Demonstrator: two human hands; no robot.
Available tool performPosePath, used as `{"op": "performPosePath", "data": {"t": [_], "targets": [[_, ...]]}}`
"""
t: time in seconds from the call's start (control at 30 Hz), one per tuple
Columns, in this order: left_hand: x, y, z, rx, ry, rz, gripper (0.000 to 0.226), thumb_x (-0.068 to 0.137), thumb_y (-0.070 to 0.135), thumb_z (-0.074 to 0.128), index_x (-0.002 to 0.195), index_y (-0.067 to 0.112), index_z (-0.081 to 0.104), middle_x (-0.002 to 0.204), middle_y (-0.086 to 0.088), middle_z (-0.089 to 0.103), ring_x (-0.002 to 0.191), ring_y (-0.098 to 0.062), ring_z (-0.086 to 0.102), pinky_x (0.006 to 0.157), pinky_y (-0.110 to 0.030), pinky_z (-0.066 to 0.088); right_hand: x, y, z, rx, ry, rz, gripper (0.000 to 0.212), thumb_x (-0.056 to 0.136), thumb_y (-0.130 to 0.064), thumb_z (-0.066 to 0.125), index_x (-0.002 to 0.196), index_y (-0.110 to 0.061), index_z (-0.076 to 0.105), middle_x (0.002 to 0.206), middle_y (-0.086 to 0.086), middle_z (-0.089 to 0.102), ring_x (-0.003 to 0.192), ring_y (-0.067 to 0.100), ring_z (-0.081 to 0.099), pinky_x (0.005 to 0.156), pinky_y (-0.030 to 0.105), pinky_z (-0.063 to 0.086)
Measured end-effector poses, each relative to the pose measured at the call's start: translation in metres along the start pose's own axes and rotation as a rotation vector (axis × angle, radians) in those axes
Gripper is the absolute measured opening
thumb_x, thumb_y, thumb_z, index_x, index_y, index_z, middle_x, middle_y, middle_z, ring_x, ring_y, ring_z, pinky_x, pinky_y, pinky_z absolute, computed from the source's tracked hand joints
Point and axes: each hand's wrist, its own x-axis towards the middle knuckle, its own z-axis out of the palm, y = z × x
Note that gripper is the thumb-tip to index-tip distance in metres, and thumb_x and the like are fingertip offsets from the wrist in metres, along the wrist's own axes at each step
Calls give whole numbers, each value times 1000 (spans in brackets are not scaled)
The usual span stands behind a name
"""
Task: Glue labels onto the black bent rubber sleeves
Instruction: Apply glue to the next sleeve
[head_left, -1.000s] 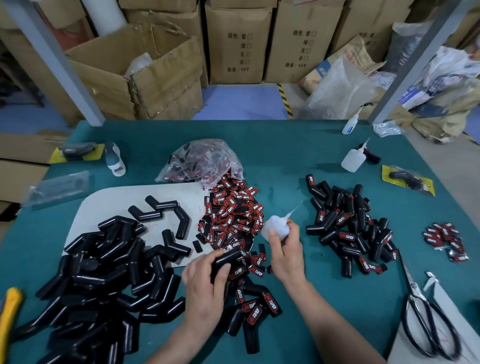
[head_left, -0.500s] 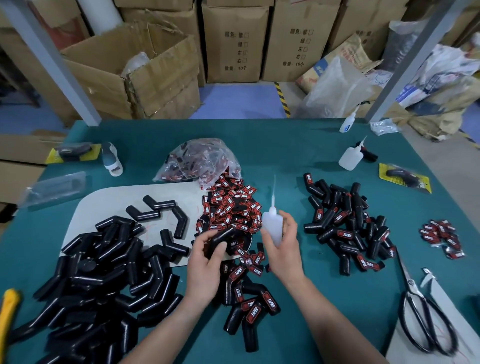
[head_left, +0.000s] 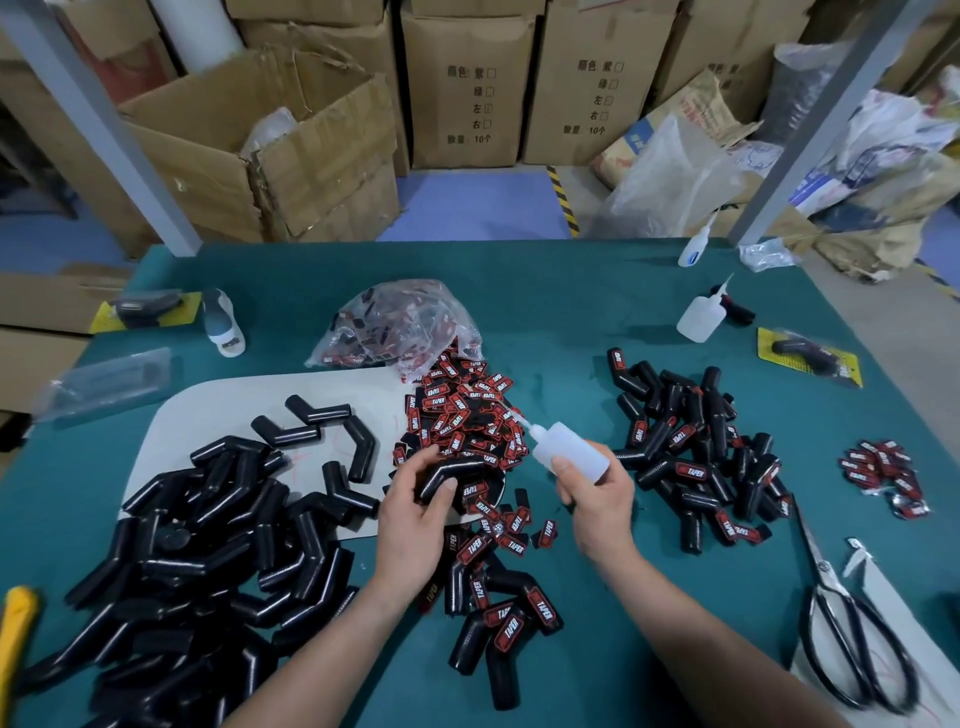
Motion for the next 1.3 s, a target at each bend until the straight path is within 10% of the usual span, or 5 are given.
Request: {"op": "performPosePath", "data": {"t": [0.5,0.83,1.03,1.2,1.3], "targets": [[-6,-3,4,10,44,73,38,92,8,76,116,37,70,122,18,66,111,10,61,84,-4,48,-8,-8,-5,126,82,-80,20,79,-38,70,78,-19,65,52,4,51,39,14,41,38,21,34],[-6,-13,5,-53,20,62,40,89,6,78,114,37,74,118,20,67,109,-12,70,84,-42,63,-15,-13,-7,-214,218,-296,29,79,-62,67,77,-33,65,61,11,60,53,28,58,46,41,49],[-8,-5,5,-2,47,159,58,87,6,80,109,58,69,116,23,67,106,-3,68,78,-13,56,-19,-14,-6,-276,229,-333,55,79,-75,61,77,-20,59,60,15,59,54,36,59,48,41,49],[-7,-11,5,-10,42,142,46,87,6,80,111,45,73,118,19,68,109,-11,69,80,-34,63,-20,-14,-4,-332,246,-345,30,78,-52,63,77,-23,58,63,12,59,57,33,60,48,45,50],[-7,-9,5,15,51,171,53,87,7,80,110,54,71,118,21,68,109,-6,67,80,-14,55,-20,-13,-4,-342,240,-344,29,78,-51,63,77,-22,59,64,12,60,57,36,60,48,47,51]]}}
